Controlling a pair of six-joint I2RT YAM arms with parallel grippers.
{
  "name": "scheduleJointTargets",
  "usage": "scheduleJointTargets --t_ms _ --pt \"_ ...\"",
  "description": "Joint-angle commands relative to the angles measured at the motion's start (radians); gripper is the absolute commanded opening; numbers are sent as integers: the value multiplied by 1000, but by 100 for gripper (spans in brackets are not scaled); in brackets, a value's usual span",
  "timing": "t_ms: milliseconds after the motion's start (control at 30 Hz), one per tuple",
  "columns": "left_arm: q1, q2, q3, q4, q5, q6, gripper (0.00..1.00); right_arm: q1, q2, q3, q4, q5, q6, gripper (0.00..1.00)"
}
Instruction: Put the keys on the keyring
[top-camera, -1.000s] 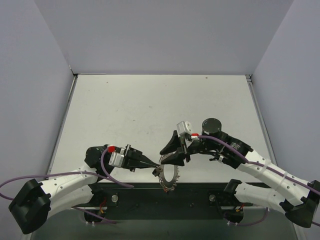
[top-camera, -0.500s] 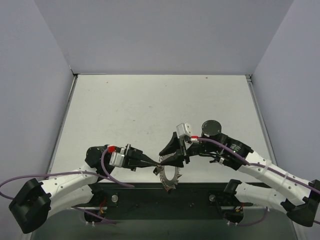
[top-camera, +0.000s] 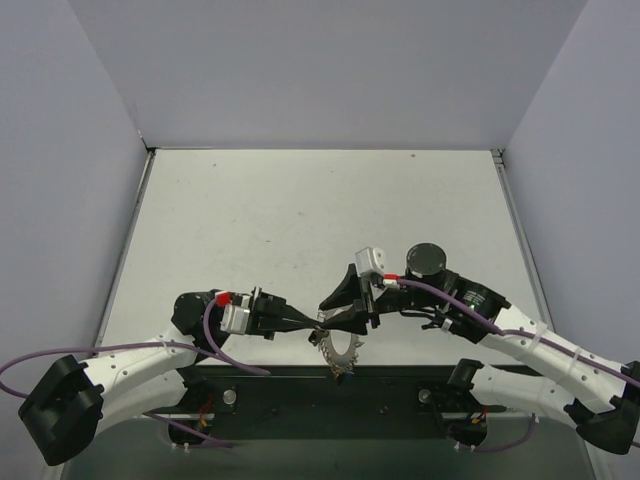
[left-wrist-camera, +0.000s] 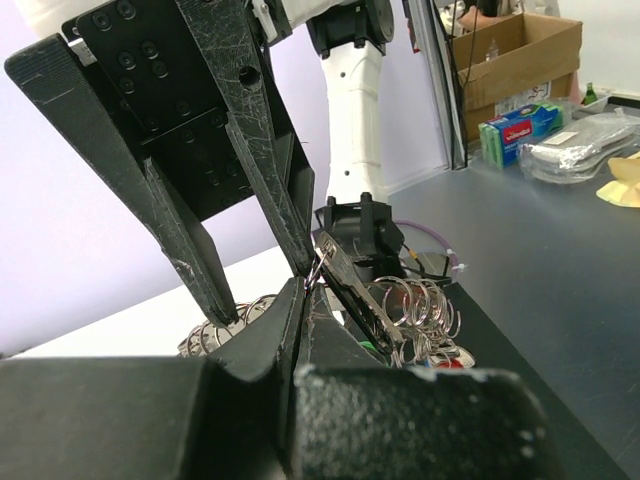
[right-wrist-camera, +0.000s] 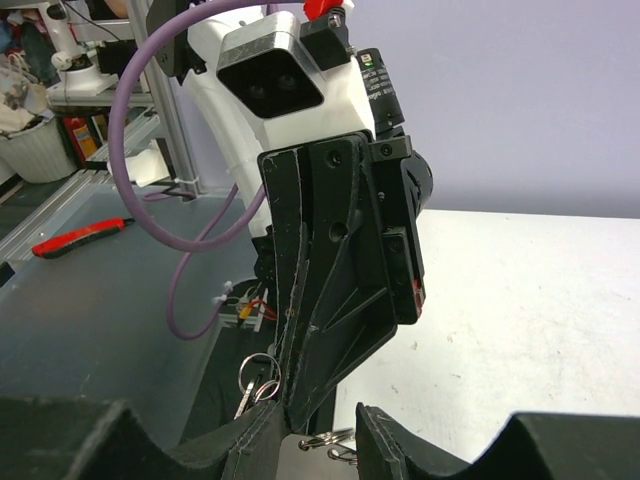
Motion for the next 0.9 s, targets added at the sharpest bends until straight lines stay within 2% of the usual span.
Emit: scheduleJointTargets --t_ms 0,167,400,600,867 --pt "7 -17 21 312 -86 66 0 18 -25 3 6 42 -4 36" --pt "9 -50 24 139 -114 165 0 18 -45 6 9 340 36 37" --pt "9 -132 35 -107 -178 314 0 15 -80 11 6 617 105 44" --pt "9 -186 72 -373 -216 441 0 14 -95 0 9 637 117 54" --pt "7 -246 136 -680 -324 622 0 11 -99 6 9 527 97 64"
